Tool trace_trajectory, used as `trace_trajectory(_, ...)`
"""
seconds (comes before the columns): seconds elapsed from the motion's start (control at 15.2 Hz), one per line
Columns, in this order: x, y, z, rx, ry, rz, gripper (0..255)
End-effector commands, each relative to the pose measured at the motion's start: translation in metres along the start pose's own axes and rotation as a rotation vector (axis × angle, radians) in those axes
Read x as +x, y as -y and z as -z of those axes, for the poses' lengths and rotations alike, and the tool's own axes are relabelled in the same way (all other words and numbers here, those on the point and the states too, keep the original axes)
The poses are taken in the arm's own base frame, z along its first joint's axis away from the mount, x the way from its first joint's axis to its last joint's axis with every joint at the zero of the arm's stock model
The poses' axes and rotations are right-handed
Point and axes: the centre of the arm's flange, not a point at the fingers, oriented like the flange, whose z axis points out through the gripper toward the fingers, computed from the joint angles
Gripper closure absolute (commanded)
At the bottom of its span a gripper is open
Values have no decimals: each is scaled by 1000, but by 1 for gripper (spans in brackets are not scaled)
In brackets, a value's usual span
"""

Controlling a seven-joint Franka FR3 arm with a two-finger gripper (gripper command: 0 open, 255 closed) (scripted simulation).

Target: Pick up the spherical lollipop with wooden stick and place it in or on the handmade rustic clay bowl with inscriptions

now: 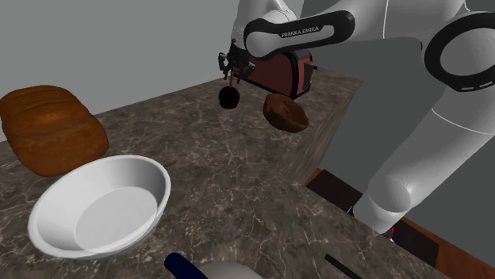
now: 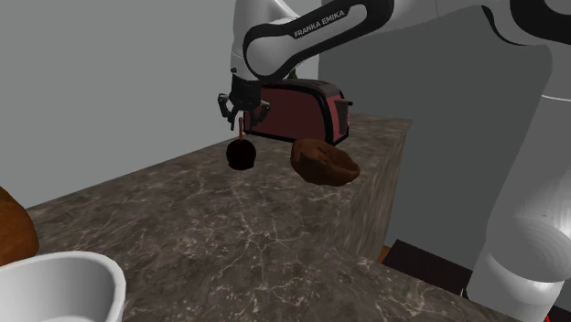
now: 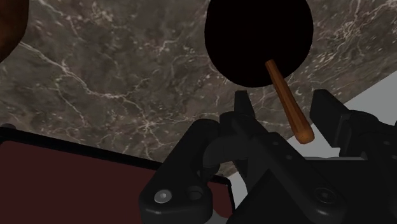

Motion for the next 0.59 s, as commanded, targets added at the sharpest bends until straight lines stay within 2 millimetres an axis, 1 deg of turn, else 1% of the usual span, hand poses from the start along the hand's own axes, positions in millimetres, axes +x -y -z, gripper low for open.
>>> trace_trajectory(0.0,3,2,10,0,0,0,255)
trace_trajectory(0.53,19,10,48,0,0,0,255)
